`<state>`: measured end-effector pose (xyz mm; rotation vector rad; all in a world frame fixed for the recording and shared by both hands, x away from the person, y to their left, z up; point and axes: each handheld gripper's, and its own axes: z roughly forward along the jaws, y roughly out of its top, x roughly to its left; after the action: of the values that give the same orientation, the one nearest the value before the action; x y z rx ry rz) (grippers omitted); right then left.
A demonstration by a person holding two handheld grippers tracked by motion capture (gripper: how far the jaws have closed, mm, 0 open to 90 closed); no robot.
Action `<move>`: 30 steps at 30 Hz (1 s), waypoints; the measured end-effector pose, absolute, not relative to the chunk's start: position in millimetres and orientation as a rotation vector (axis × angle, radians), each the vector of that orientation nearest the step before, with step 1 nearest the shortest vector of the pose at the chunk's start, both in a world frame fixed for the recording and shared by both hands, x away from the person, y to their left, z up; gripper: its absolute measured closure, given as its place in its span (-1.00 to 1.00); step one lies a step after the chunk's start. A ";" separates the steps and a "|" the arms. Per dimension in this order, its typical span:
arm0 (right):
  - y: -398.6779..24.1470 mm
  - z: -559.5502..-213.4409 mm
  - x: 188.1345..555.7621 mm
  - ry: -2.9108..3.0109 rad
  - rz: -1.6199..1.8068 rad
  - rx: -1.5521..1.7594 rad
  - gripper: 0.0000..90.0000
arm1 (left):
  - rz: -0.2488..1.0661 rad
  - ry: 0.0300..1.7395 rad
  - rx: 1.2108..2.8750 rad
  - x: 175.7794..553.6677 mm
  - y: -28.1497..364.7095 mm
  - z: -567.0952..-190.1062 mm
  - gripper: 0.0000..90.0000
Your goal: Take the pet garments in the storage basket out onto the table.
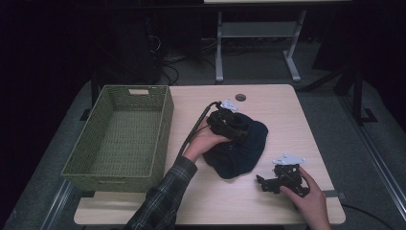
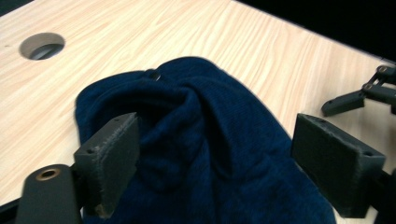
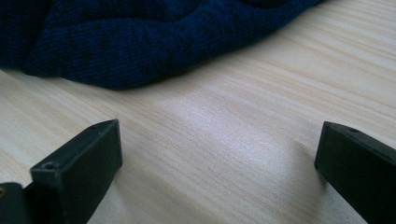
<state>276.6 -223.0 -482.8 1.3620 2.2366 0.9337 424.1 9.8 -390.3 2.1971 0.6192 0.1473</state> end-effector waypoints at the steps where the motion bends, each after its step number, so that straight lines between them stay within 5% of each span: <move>1: -223.1 -482.8 276.7 2.237 0.932 1.361 -0.99 | 0.152 0.620 2.195 423.1 11.3 -389.4 -0.68; 30: -223.1 -483.0 276.8 2.237 0.933 1.357 -0.99 | 0.311 0.671 2.147 343.2 76.2 -394.7 -0.68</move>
<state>276.8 -223.1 -483.0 1.3574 2.2370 0.9327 343.2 76.2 -394.7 2.1474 0.6710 0.3114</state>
